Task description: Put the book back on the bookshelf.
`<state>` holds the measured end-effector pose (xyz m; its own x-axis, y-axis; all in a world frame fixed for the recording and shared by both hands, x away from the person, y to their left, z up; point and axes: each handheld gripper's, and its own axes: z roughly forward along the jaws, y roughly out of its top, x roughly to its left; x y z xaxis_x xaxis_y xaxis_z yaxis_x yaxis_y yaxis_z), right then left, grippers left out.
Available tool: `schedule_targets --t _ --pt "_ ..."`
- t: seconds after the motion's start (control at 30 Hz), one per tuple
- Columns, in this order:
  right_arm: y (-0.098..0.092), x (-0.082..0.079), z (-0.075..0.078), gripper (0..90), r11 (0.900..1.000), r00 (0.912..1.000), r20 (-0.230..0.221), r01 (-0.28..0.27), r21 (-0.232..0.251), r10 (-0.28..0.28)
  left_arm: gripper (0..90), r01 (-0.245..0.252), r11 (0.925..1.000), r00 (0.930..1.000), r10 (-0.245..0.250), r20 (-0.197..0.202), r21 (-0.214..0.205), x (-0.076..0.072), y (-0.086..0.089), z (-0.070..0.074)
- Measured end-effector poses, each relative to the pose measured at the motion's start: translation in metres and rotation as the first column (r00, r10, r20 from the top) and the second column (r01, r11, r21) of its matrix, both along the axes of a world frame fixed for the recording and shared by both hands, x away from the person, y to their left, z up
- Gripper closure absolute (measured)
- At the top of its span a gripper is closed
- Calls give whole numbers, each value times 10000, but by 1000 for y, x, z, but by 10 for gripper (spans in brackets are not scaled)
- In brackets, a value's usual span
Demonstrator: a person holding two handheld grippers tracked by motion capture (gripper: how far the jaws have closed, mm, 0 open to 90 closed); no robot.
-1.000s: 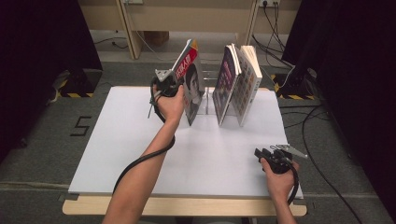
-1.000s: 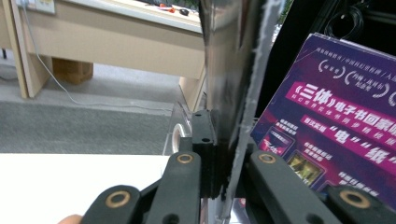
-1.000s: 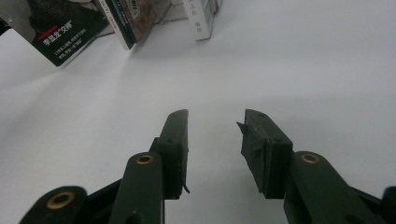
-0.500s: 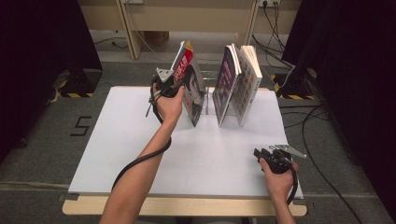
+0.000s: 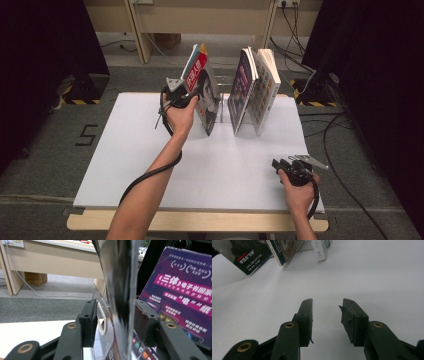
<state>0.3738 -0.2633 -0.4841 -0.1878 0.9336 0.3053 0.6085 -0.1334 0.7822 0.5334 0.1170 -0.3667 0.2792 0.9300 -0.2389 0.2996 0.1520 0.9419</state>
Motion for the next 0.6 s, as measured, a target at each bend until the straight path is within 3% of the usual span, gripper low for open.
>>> schedule_targets --t 0.6 --pt "2 0 0 612 9999 10000 55 -71 -112 72 480 475 9988 9975 -478 -519 -67 -20 14 1"
